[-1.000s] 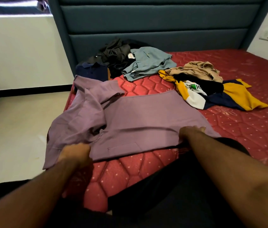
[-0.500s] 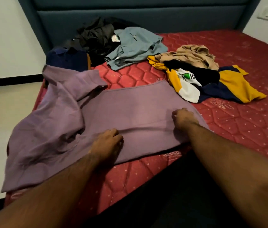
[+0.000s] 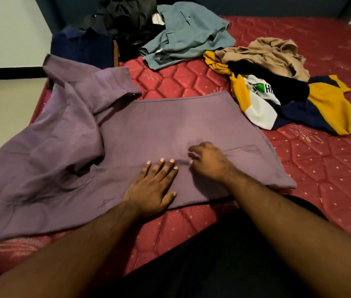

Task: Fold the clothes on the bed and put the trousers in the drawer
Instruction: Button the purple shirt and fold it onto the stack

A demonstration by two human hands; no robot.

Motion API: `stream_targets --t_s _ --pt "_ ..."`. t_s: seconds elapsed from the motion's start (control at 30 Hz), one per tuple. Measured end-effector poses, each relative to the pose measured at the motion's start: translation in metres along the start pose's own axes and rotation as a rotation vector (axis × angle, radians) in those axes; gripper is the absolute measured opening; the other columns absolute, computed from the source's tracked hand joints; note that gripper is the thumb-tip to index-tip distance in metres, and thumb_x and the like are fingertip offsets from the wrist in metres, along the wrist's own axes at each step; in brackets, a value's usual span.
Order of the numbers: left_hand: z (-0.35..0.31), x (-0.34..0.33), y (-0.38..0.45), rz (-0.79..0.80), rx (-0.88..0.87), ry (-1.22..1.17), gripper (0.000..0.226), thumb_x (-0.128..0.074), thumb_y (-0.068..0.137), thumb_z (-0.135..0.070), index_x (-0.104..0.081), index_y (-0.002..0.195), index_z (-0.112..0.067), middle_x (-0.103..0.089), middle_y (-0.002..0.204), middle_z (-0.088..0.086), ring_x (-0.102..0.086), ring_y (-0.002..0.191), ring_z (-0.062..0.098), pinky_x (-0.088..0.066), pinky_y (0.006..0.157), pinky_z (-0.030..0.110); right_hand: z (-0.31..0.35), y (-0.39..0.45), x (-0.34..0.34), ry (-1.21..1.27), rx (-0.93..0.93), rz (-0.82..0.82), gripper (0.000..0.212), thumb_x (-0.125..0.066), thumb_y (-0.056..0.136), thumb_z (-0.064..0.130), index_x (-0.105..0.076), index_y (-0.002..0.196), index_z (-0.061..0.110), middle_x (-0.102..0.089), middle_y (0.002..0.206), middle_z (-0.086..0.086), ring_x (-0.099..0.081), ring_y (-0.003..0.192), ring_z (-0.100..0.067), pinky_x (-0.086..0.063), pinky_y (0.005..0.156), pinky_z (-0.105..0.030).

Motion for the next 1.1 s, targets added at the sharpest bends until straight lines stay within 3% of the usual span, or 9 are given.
stream_targets --t_s 0.1,0.23,0.37,0.5,0.57,0.63,0.7,0.8,1.1 --pt "0.002 -0.01 -0.002 0.061 0.004 0.058 0.081 -0.019 0.093 -0.07 -0.036 0.15 -0.015 -0.035 0.156 0.005 -0.035 0.143 0.026 -0.017 0.112 0.052 -0.019 -0.013 -0.028 -0.186 -0.022 0.323 0.082 -0.049 0.09 0.059 -0.001 0.153 0.038 0.008 0.162 -0.009 0.002 0.149 -0.033 -0.004 0.119 -0.048" --pt "0.003 -0.008 -0.002 0.06 -0.017 0.054 0.092 -0.008 0.088 -0.078 -0.027 0.153 -0.015 -0.025 0.159 0.003 -0.027 0.146 0.025 -0.009 0.113 0.053 -0.099 -0.017 0.011 -0.252 -0.255 0.302 0.09 -0.035 0.082 0.08 0.014 0.149 0.044 0.023 0.159 -0.001 0.015 0.147 -0.032 0.004 0.118 -0.048" --pt "-0.014 0.0 0.015 0.006 -0.1 -0.021 0.102 0.006 0.079 -0.083 -0.003 0.157 -0.017 0.006 0.161 0.0 0.006 0.149 0.017 0.015 0.117 0.044 -0.064 -0.017 0.01 -0.416 0.273 0.27 0.093 -0.014 0.071 0.09 0.024 0.143 0.046 0.032 0.154 0.004 0.025 0.144 -0.028 0.013 0.115 -0.042" --pt "-0.028 -0.007 0.033 0.009 -0.091 -0.028 0.102 0.01 0.079 -0.082 -0.001 0.156 -0.016 0.005 0.161 0.001 0.001 0.15 0.018 0.011 0.119 0.04 -0.057 -0.02 -0.016 -0.525 0.552 0.37 0.088 -0.007 0.073 0.087 0.038 0.136 0.045 0.038 0.149 0.003 0.03 0.142 -0.026 0.017 0.116 -0.042" --pt "-0.029 -0.013 0.032 -0.008 -0.084 0.007 0.099 0.003 0.084 -0.08 -0.012 0.156 -0.013 -0.005 0.161 0.004 -0.011 0.15 0.021 0.001 0.12 0.044 -0.065 -0.016 -0.021 -0.549 0.618 0.329 0.096 -0.01 0.073 0.089 0.038 0.139 0.037 0.032 0.152 -0.002 0.023 0.145 -0.028 0.016 0.117 -0.044" --pt "-0.028 -0.017 0.031 -0.012 -0.096 0.029 0.095 -0.009 0.088 -0.078 -0.022 0.155 -0.01 -0.017 0.161 0.007 -0.021 0.148 0.024 -0.009 0.119 0.047 -0.081 -0.019 -0.016 -0.567 0.729 0.299 0.106 -0.015 0.075 0.089 0.022 0.15 0.023 0.015 0.159 -0.01 0.011 0.148 -0.029 0.01 0.119 -0.046" --pt "-0.029 -0.018 0.03 -0.03 -0.111 0.037 0.095 -0.017 0.088 -0.077 -0.023 0.154 -0.009 -0.02 0.161 0.008 -0.022 0.148 0.024 -0.013 0.119 0.049 -0.108 -0.026 -0.005 -0.57 0.762 0.308 0.111 -0.022 0.078 0.088 0.002 0.154 0.011 -0.001 0.161 -0.014 -0.001 0.149 -0.029 0.0 0.12 -0.05" --pt "-0.029 -0.02 0.032 -0.041 -0.112 0.049 0.095 -0.021 0.088 -0.077 -0.021 0.155 -0.009 -0.017 0.161 0.009 -0.018 0.149 0.024 -0.015 0.119 0.051 -0.139 -0.025 0.002 -0.547 0.765 0.267 0.11 -0.026 0.079 0.086 -0.011 0.154 0.007 -0.013 0.16 -0.014 -0.011 0.149 -0.028 -0.01 0.118 -0.054" --pt "-0.03 -0.02 0.029 0.007 -0.103 0.049 0.096 -0.008 0.087 -0.078 -0.01 0.156 -0.012 -0.009 0.163 0.008 -0.011 0.15 0.023 -0.007 0.121 0.05 -0.135 -0.029 0.003 -0.67 0.669 0.358 0.107 -0.019 0.078 0.088 -0.001 0.155 0.017 -0.011 0.161 -0.011 -0.01 0.149 -0.026 -0.006 0.118 -0.057"
Point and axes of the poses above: each hand's wrist, its own y-axis towards the middle knuckle, its own x-axis out of the back of the hand, z = x × y, the point moved 5 cm from there along y, towards the middle knuckle
